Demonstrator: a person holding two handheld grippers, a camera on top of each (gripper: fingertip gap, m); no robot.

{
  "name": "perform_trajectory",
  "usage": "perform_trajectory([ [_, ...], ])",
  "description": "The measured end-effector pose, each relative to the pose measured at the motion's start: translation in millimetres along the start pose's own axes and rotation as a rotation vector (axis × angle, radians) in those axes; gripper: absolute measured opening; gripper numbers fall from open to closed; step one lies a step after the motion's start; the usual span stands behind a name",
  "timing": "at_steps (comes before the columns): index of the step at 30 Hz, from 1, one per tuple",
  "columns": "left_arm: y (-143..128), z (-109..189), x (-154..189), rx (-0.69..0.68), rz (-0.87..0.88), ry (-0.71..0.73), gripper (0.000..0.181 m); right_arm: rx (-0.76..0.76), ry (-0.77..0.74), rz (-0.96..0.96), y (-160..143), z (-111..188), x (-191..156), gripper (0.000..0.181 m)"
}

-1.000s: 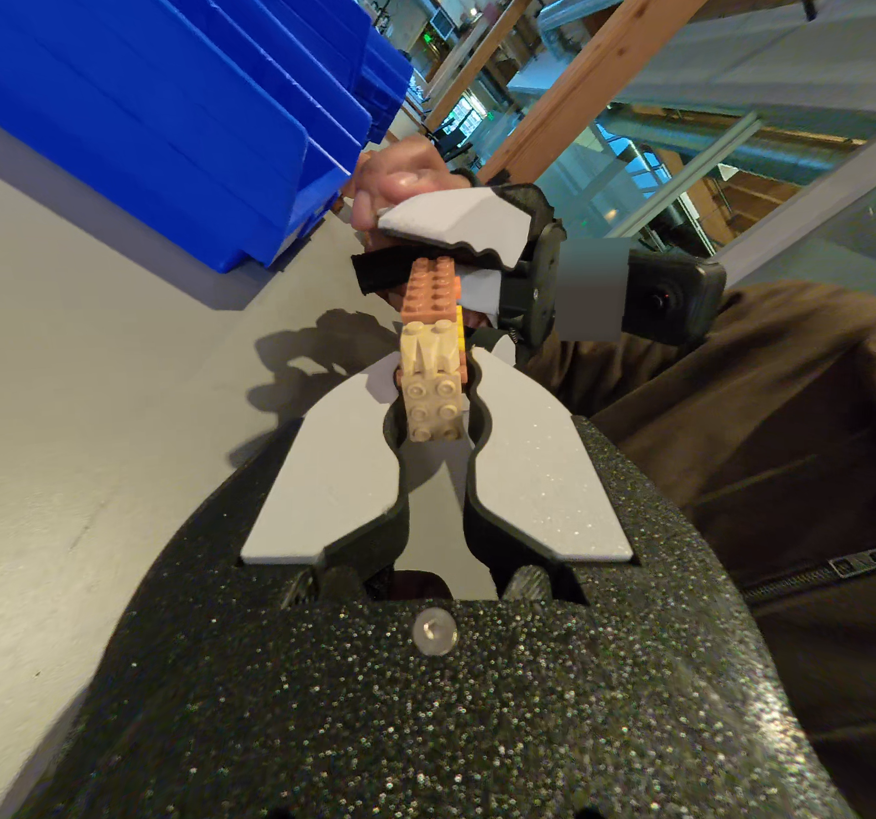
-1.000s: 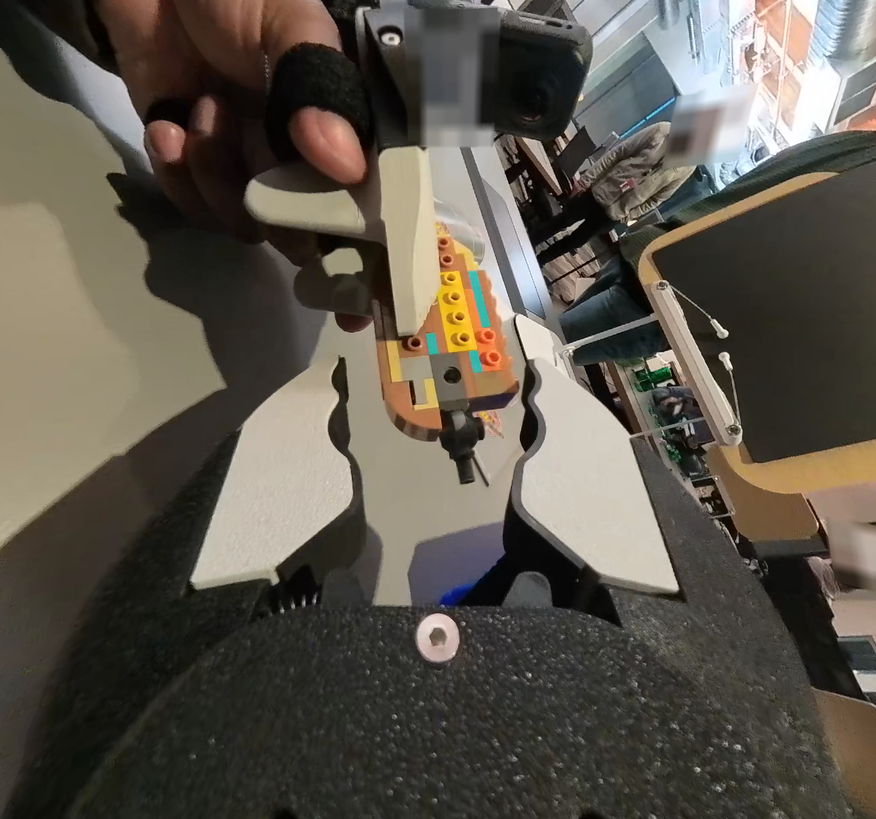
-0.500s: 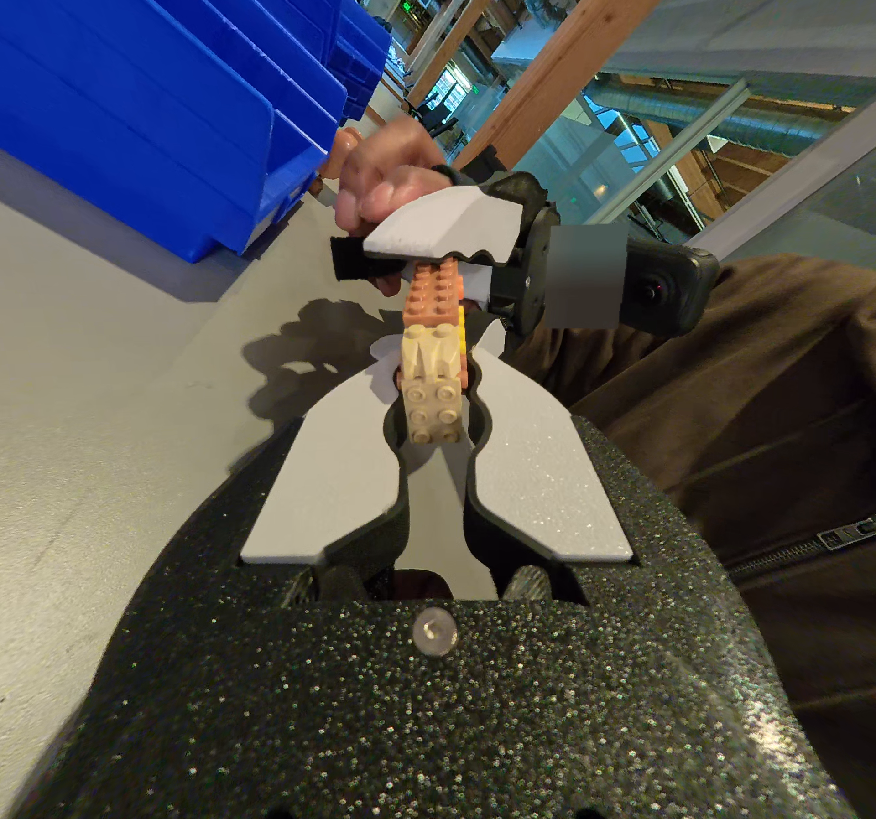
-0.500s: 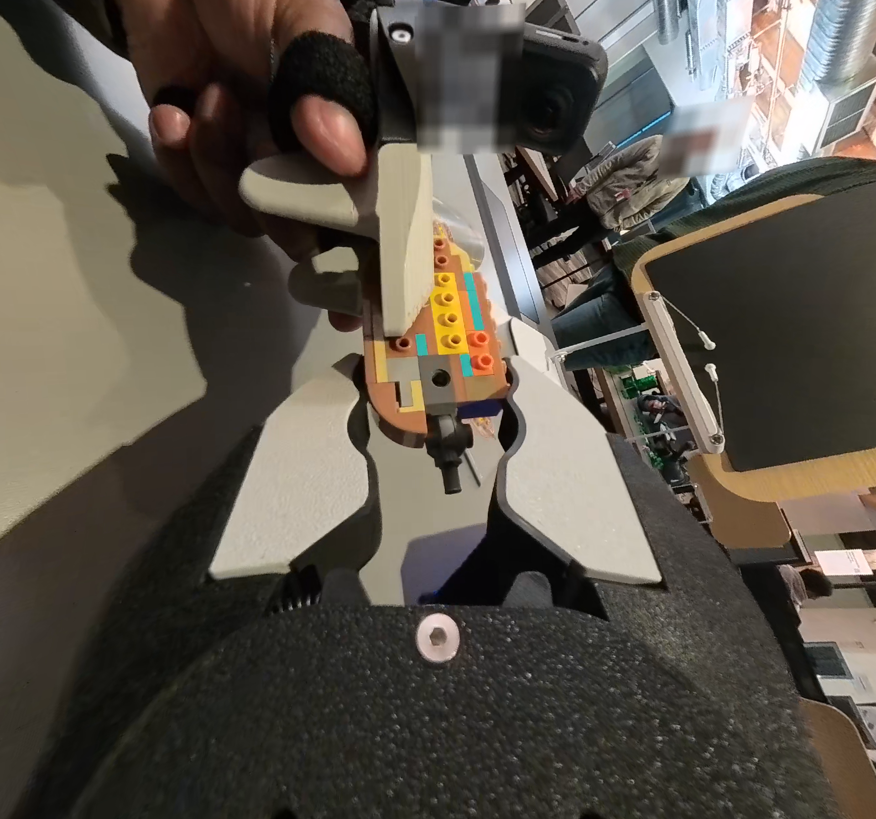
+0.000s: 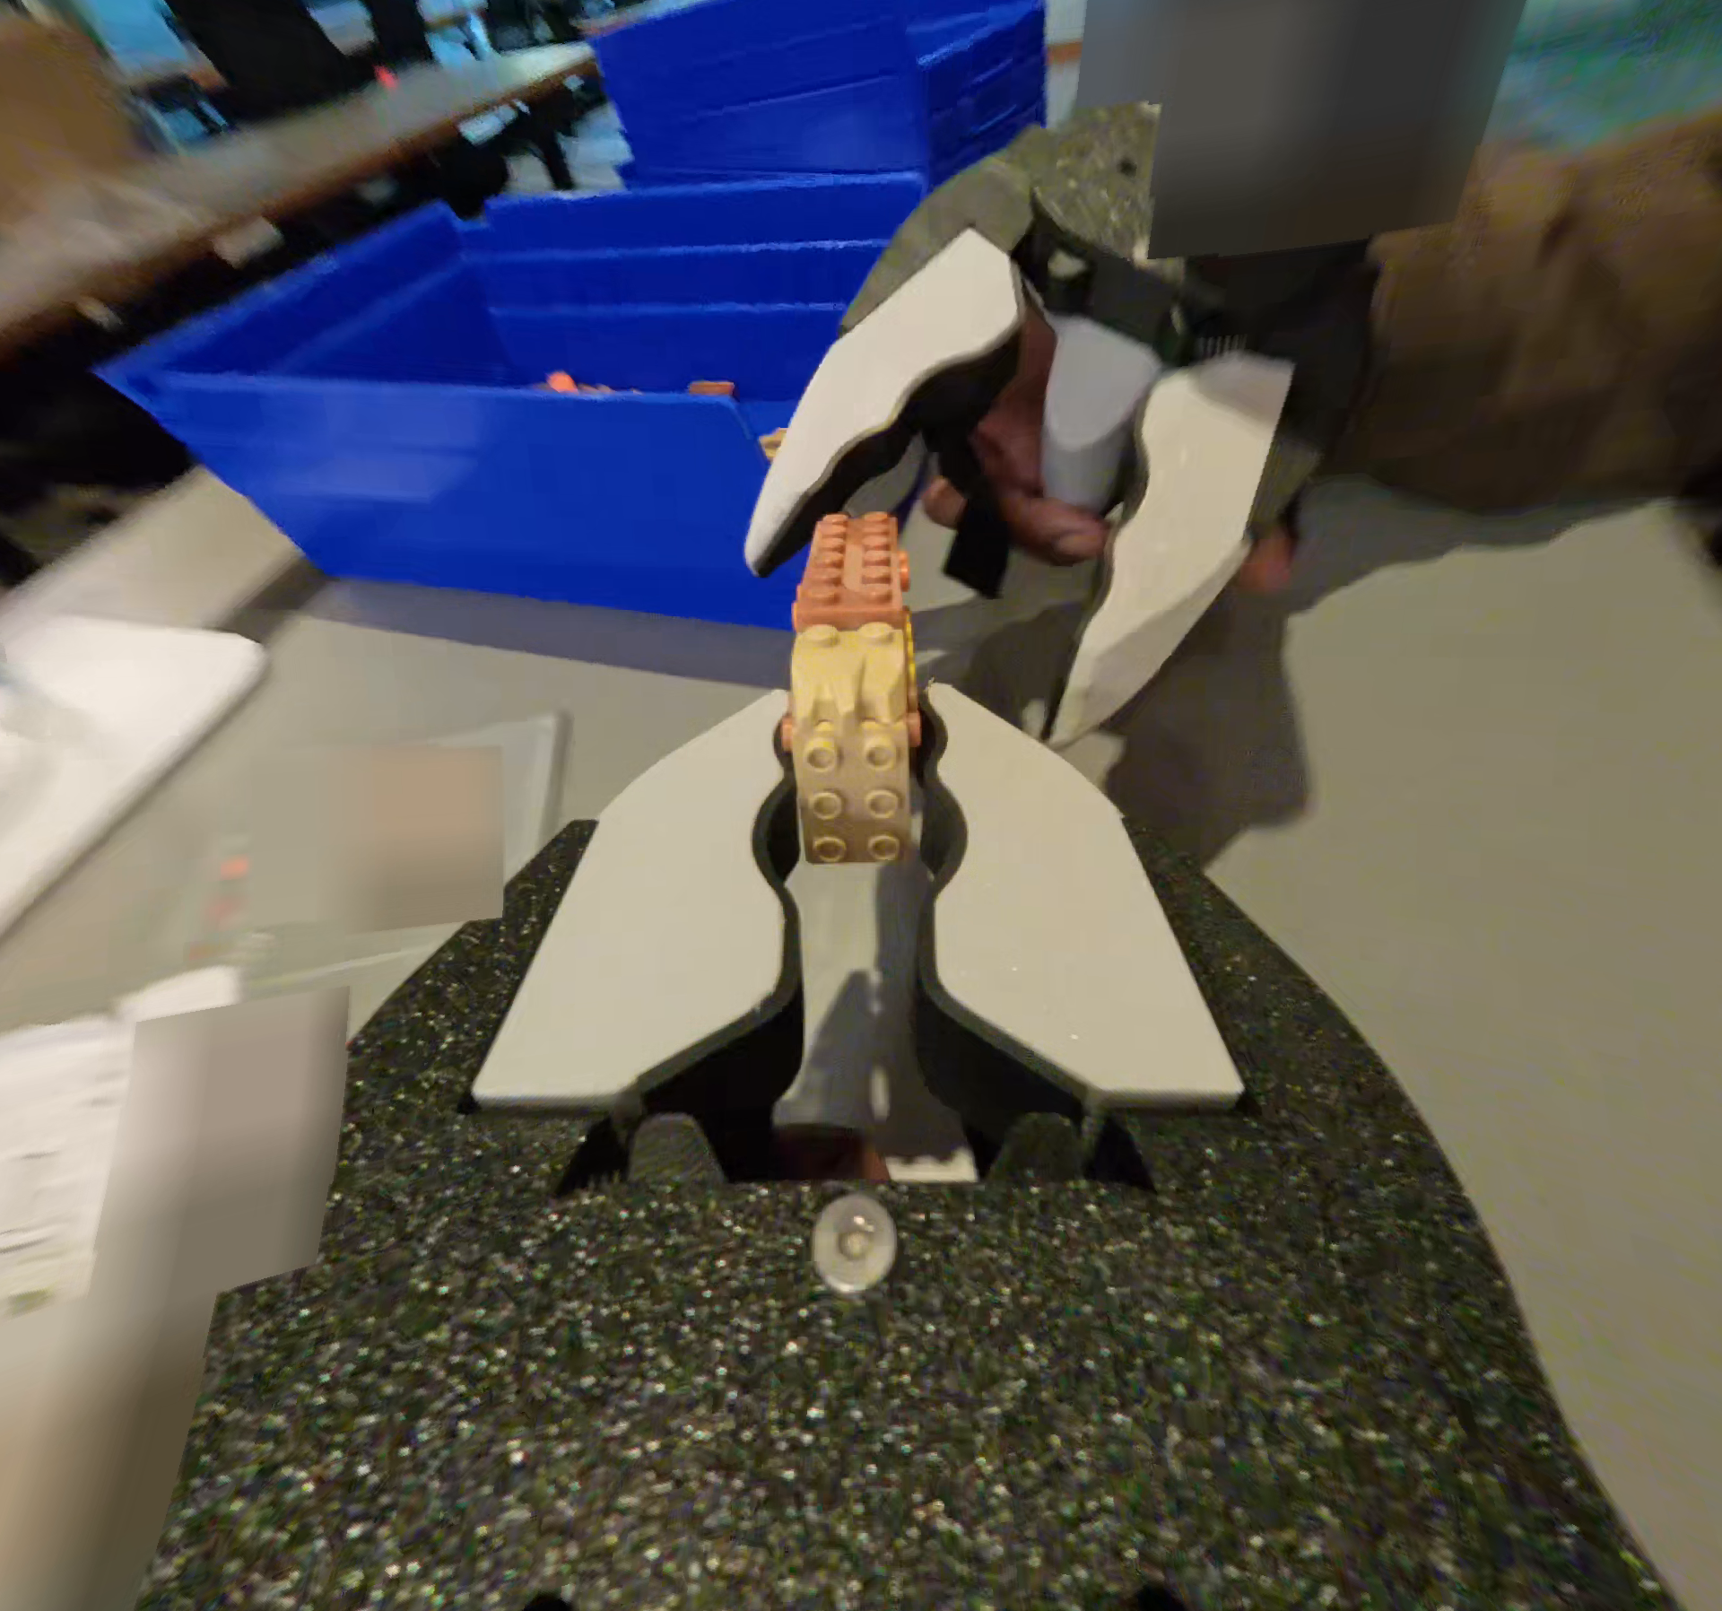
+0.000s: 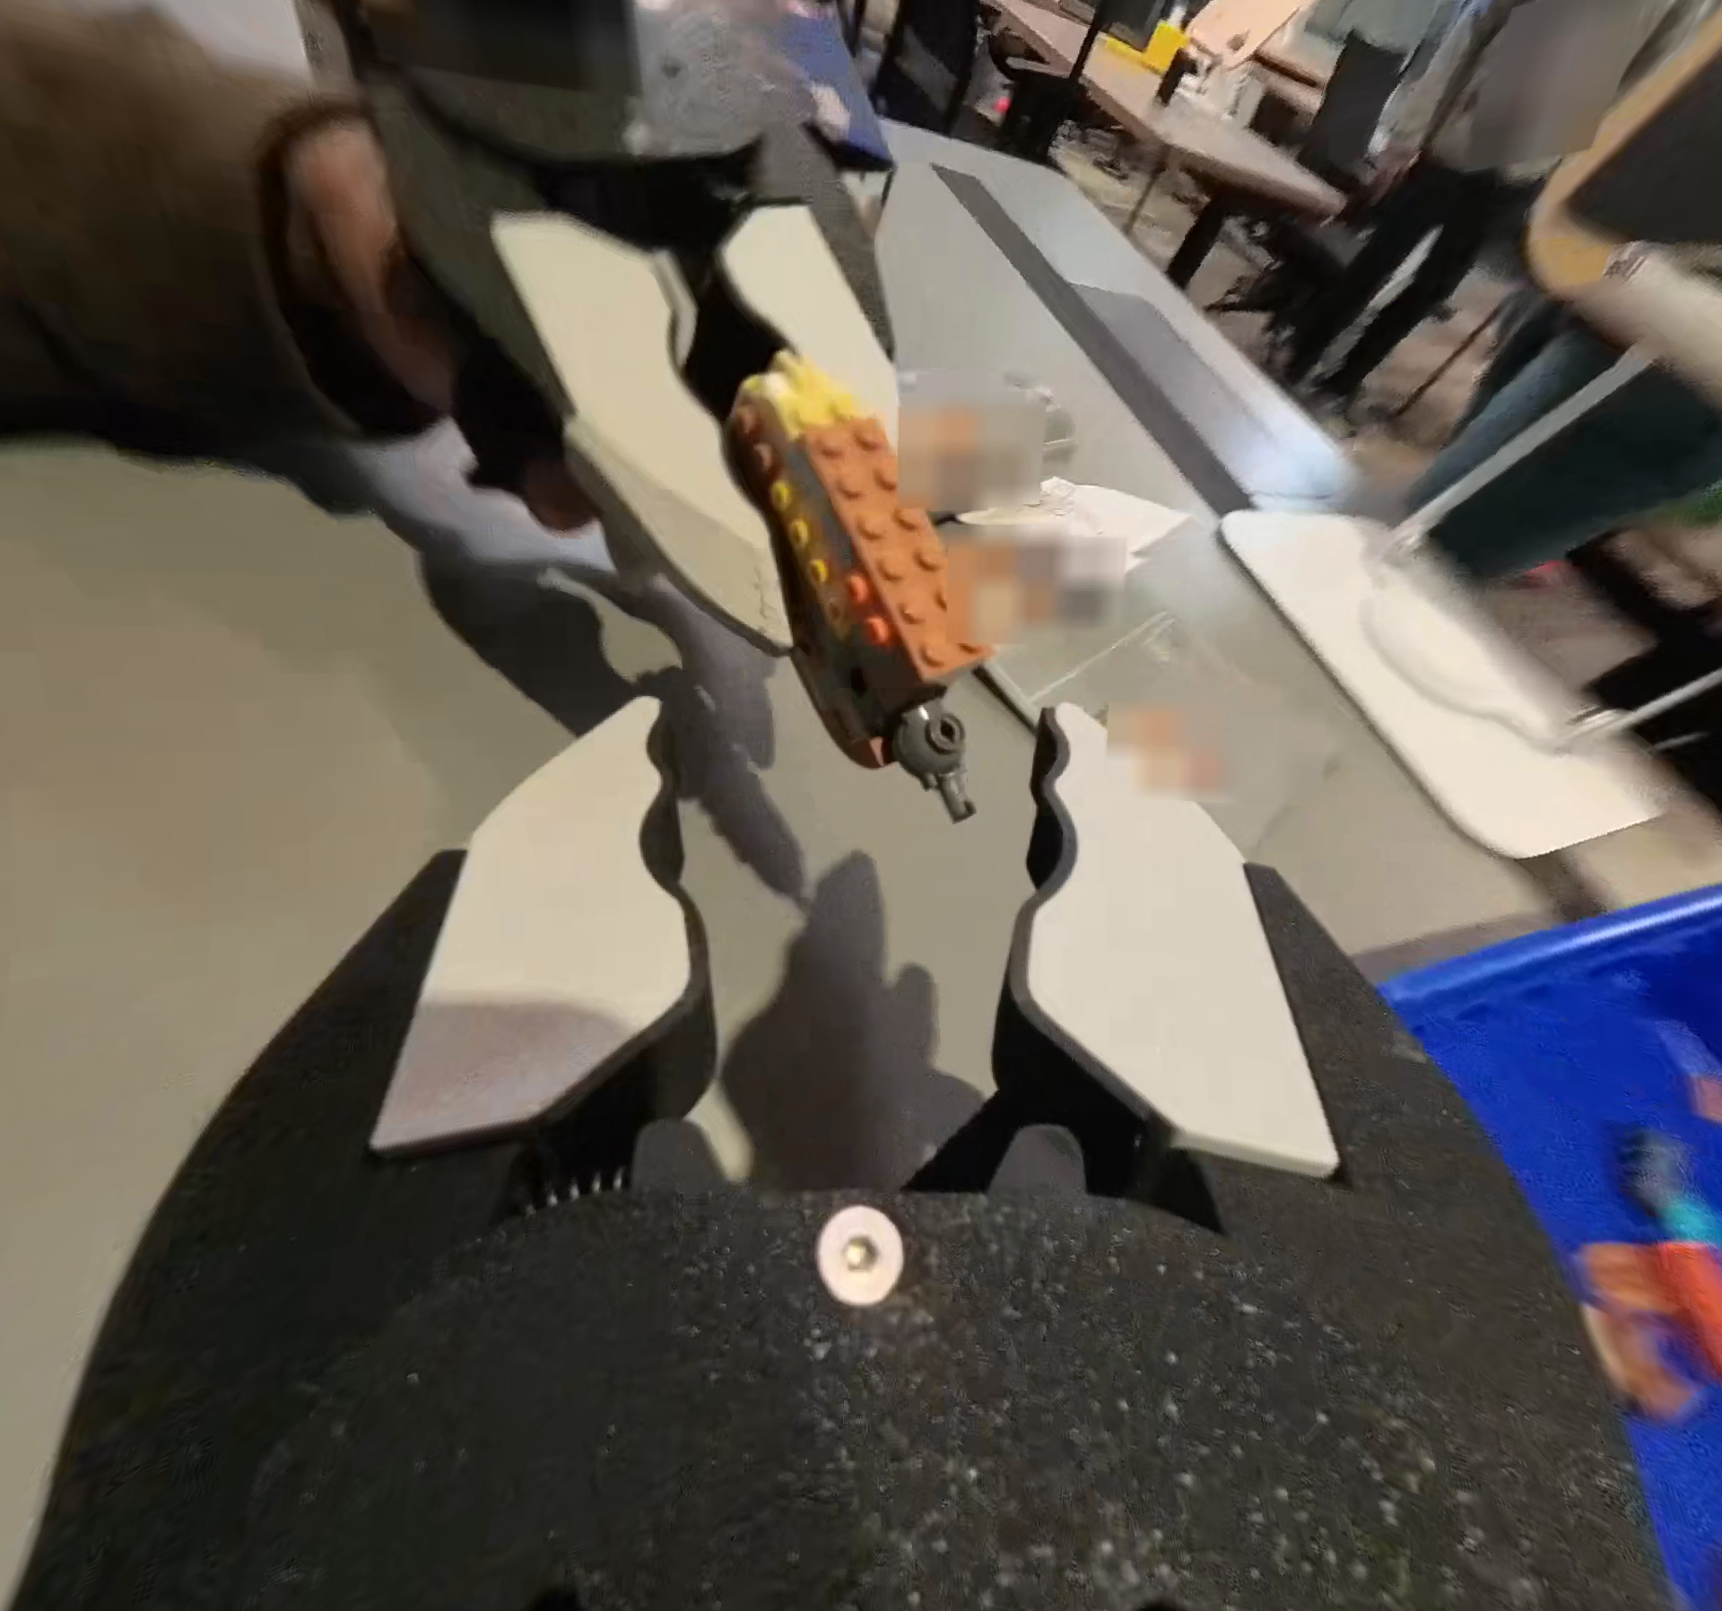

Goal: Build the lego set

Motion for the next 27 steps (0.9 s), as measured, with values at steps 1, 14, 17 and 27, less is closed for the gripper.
perform_trajectory([
  [1,0,1,-2,-0.005,-0.085,0.039,0.022,0.02,0.048,-0.095,3,2,-1,0.074],
  [14,13,1,-1,-0.055,-0.843,0.397,0.022,0.244,0.29,-0.759,26,19,11,0.076],
  [17,16,4,-3,-0.045,-0.852,0.419,0.022,0.257,0.258,-0.767,22,21,16,0.079],
  [27,48,11,5,0.03,-1.102,0.655,0.022,0.403,0.457,-0.787,45,9,-28,0.084],
])
Point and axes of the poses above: each gripper's, where its closed fingertips meet, z back along the fingers, y out of its top, x = y × z across the jaws, the point moved 1 cm from there along z, back along the fingers, and after that the axes turned 5 degrees about -z, right-handed, at the moved point
